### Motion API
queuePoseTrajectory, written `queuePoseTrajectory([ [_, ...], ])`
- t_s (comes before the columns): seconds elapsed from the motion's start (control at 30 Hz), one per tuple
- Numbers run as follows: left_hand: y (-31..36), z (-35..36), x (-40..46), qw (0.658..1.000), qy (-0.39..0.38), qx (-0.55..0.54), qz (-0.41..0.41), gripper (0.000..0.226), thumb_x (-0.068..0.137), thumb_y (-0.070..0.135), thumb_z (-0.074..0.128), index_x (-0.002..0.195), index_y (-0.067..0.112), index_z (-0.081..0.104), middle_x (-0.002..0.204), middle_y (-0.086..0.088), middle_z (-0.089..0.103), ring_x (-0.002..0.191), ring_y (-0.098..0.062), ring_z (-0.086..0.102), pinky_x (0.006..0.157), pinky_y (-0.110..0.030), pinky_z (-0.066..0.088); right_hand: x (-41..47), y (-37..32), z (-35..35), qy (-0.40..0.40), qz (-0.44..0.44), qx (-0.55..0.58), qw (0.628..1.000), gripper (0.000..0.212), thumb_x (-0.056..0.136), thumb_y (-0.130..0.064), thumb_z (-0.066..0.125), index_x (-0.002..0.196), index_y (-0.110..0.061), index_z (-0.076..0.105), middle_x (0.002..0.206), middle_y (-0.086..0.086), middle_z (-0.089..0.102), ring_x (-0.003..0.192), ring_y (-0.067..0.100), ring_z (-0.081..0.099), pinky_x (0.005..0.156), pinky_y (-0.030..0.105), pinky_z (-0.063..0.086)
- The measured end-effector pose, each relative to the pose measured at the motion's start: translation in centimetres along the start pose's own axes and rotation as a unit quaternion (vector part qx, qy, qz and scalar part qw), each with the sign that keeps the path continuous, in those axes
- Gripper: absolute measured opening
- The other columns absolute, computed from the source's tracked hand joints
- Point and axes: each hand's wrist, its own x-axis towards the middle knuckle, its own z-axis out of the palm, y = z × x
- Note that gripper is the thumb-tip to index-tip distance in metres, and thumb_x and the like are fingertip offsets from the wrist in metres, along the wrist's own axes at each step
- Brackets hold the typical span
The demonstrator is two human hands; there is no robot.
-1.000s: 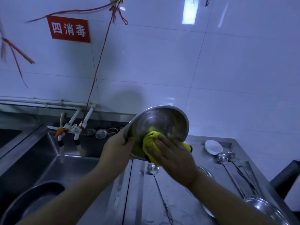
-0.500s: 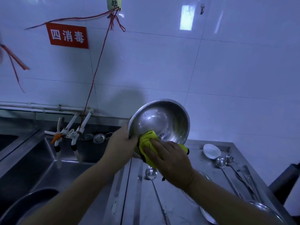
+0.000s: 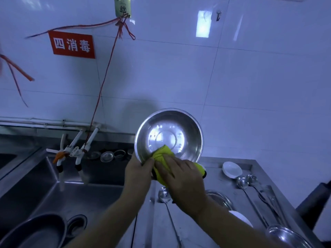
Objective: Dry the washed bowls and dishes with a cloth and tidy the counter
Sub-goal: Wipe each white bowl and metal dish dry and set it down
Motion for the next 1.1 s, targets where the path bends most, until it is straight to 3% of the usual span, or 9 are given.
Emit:
queuePoseTrajectory([
  [0.07, 0.1, -0.4, 0.6, 0.997, -0.010, 0.065, 0.027, 0.036, 0.085, -0.002, 0.053, 0.099, 0.028, 0.067, 0.087, -0.003, 0.072, 0.084, -0.027, 0.068, 0.065, -0.044, 0.058, -0.7, -0.3, 0.3, -0.015, 0.000, 0.011, 1.000, 0.030, 0.096, -0.012, 0.050, 0.122, -0.013, 0.064, 0.127, 0.015, 0.062, 0.113, 0.030, 0.061, 0.081, 0.038, 0.050],
  [0.17, 1.4, -1.2, 0.8, 0.978, -0.056, 0.190, 0.063, 0.029, 0.079, 0.011, 0.054, 0.093, 0.034, 0.064, 0.075, -0.001, 0.069, 0.072, -0.026, 0.066, 0.066, -0.052, 0.056, -1.2, 1.4, 0.3, -0.049, -0.057, 0.008, 0.997, 0.041, 0.087, -0.008, 0.063, 0.127, -0.013, 0.060, 0.133, 0.013, 0.058, 0.121, 0.029, 0.056, 0.090, 0.039, 0.051],
  [0.33, 5.4, -3.2, 2.9, 0.890, -0.169, 0.399, 0.146, 0.035, 0.065, 0.029, 0.047, 0.091, 0.050, 0.057, 0.086, 0.008, 0.069, 0.084, -0.019, 0.063, 0.077, -0.040, 0.052, -1.3, 5.7, -0.9, -0.094, -0.197, -0.053, 0.975, 0.028, 0.089, -0.011, 0.058, 0.115, -0.014, 0.069, 0.121, 0.012, 0.066, 0.112, 0.032, 0.062, 0.091, 0.044, 0.051],
  [0.4, 5.5, -3.1, 3.7, 0.907, -0.132, 0.377, 0.131, 0.025, 0.073, 0.027, 0.051, 0.080, 0.049, 0.060, 0.078, 0.007, 0.068, 0.078, -0.018, 0.063, 0.072, -0.037, 0.052, -1.5, 4.5, -0.8, -0.070, -0.165, -0.044, 0.983, 0.025, 0.091, -0.010, 0.057, 0.112, -0.013, 0.070, 0.116, 0.014, 0.067, 0.107, 0.032, 0.064, 0.084, 0.042, 0.054],
  [0.53, 2.1, -1.9, 2.5, 0.981, 0.043, 0.184, 0.040, 0.008, 0.069, 0.017, 0.064, 0.076, 0.016, 0.066, 0.069, -0.007, 0.067, 0.066, -0.024, 0.061, 0.063, -0.040, 0.051, -1.2, 0.6, -0.3, -0.040, -0.081, -0.011, 0.996, 0.023, 0.093, -0.012, 0.054, 0.105, -0.014, 0.073, 0.109, 0.013, 0.070, 0.094, 0.028, 0.068, 0.068, 0.032, 0.052],
  [0.7, -2.7, -1.6, -0.9, 0.995, 0.038, -0.009, -0.091, 0.010, 0.086, 0.014, 0.062, 0.095, 0.013, 0.067, 0.069, -0.001, 0.071, 0.058, -0.014, 0.064, 0.048, -0.025, 0.050, -0.6, -2.3, 0.2, -0.041, 0.012, -0.016, 0.999, 0.018, 0.092, -0.015, 0.058, 0.101, -0.018, 0.074, 0.100, 0.008, 0.072, 0.076, 0.022, 0.067, 0.057, 0.029, 0.049],
  [0.9, -2.1, -2.0, 0.2, 0.996, 0.039, 0.078, -0.021, 0.018, 0.089, 0.009, 0.055, 0.081, 0.022, 0.066, 0.070, -0.006, 0.067, 0.060, -0.020, 0.064, 0.046, -0.030, 0.050, -1.5, -2.5, 0.5, -0.059, 0.006, 0.016, 0.998, 0.027, 0.089, -0.011, 0.059, 0.113, -0.018, 0.070, 0.114, 0.011, 0.068, 0.100, 0.026, 0.066, 0.065, 0.032, 0.052],
  [0.97, -1.8, -2.3, 0.6, 0.989, 0.021, 0.143, -0.001, 0.022, 0.089, 0.015, 0.055, 0.070, 0.022, 0.061, 0.062, -0.004, 0.062, 0.058, -0.022, 0.058, 0.051, -0.034, 0.047, -1.4, -1.9, 0.5, -0.081, 0.000, 0.035, 0.996, 0.037, 0.089, -0.008, 0.050, 0.120, -0.018, 0.066, 0.120, 0.012, 0.066, 0.104, 0.027, 0.065, 0.068, 0.032, 0.052],
  [1.1, -0.9, -3.3, 1.6, 0.975, 0.000, 0.223, 0.021, 0.029, 0.087, 0.015, 0.054, 0.061, 0.027, 0.060, 0.058, -0.001, 0.062, 0.060, -0.024, 0.060, 0.056, -0.040, 0.050, -1.1, 0.1, -0.4, -0.216, -0.034, 0.100, 0.971, 0.060, 0.070, -0.011, 0.067, 0.128, -0.020, 0.059, 0.131, 0.009, 0.059, 0.109, 0.028, 0.061, 0.071, 0.035, 0.053],
])
